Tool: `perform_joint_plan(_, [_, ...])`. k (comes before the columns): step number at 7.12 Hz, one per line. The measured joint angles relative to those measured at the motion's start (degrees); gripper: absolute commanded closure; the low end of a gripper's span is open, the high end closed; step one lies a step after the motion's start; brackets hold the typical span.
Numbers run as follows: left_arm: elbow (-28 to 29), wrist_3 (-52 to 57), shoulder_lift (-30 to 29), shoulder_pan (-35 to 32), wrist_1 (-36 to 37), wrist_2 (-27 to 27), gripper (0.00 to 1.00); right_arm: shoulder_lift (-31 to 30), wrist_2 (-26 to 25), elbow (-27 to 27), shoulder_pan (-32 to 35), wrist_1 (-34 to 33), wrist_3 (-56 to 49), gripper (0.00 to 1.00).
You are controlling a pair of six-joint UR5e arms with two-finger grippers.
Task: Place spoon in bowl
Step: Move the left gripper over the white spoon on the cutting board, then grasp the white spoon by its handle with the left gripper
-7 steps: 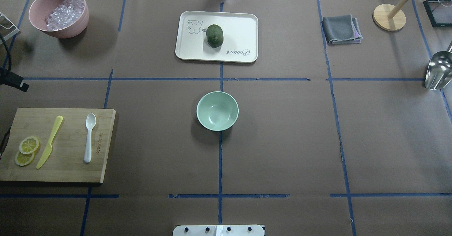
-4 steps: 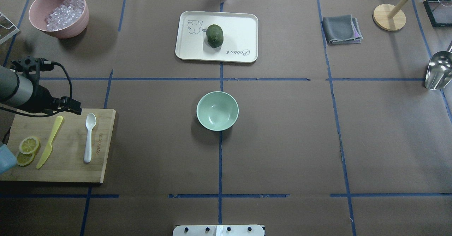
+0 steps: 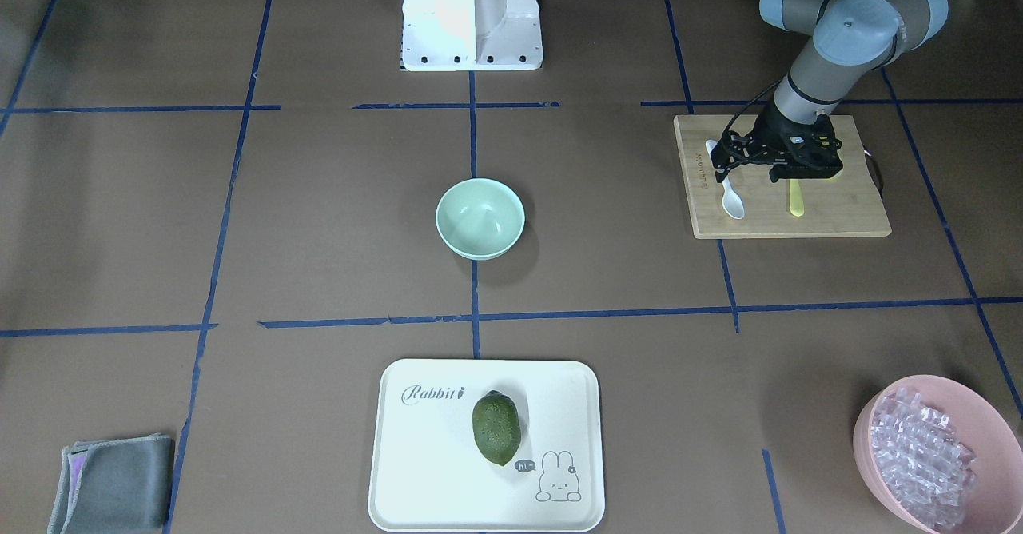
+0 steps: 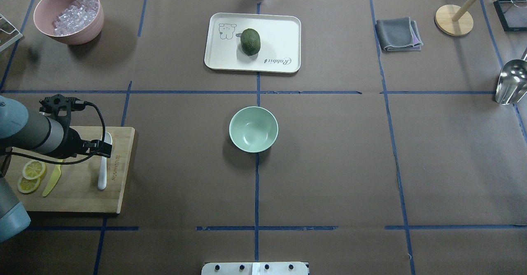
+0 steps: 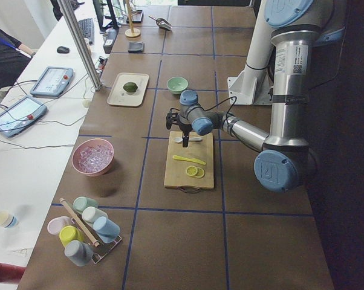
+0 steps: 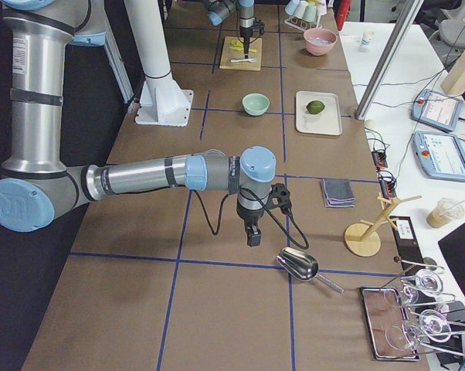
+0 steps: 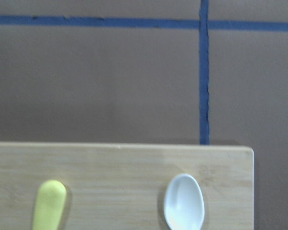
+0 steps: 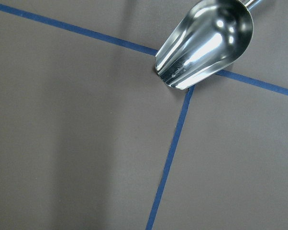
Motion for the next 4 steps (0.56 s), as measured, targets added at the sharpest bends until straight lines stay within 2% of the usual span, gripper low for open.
perform_joint_plan(2, [-0.02, 0.0, 0.05, 1.48, 0.1, 1.76, 0.29, 0.03, -0.01, 0.03, 0.01, 0.0, -0.12, 0.0])
perform_joint_plan(3, [0.05, 0.1, -0.03, 1.76, 0.17, 1.94, 0.36, 0.01, -0.04, 0.02, 0.0, 0.0, -0.19, 0.0])
perform_joint_plan(4, [0.17, 0.17, -0.16, 1.99, 0.25, 1.97, 0.37, -0.01, -0.05, 0.0, -0.01, 0.0, -0.25, 0.0])
